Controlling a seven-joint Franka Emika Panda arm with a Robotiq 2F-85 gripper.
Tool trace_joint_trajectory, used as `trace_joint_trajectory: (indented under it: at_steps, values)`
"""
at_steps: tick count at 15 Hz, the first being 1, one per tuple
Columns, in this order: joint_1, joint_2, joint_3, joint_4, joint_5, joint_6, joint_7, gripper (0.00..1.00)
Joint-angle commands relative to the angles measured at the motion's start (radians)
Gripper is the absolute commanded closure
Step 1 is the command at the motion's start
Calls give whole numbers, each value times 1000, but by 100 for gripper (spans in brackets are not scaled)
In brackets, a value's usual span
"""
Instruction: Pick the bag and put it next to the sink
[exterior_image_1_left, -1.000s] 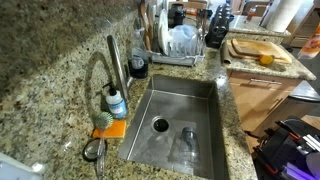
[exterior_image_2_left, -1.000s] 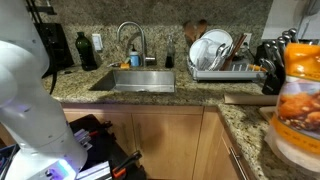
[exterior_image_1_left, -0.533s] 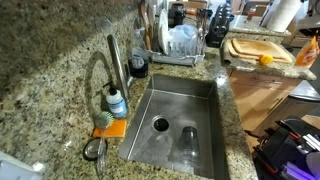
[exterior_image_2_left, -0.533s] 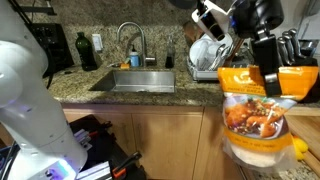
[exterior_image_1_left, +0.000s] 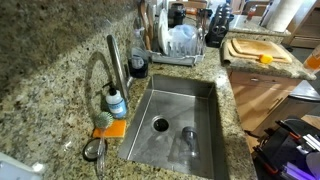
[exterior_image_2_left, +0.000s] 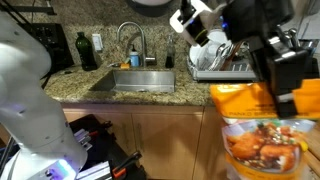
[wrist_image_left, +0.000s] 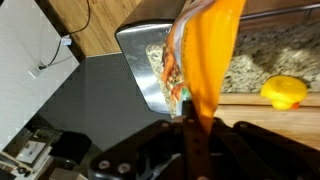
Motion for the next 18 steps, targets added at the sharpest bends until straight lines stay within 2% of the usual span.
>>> trace_joint_trajectory:
  at_steps: [1, 3, 4, 5, 7, 11, 13, 16, 18]
  values:
    - [-28, -216, 113, -210, -15, -46, -108, 100]
    - [-16, -240, 191, -242, -26, -89, -128, 100]
    - [-31, -223, 233, -231, -88, -73, -85, 100]
    - [-15, -183, 187, -176, -12, -71, -102, 98]
    - [-4, -192, 224, -185, -49, -78, -85, 98]
    - [5, -173, 223, -171, -35, -70, -75, 100]
    - [80, -135, 271, -140, 4, -55, -114, 100]
    - [214, -98, 373, -106, 147, -99, -168, 100]
    - [291, -21, 443, -54, 246, -82, -190, 100]
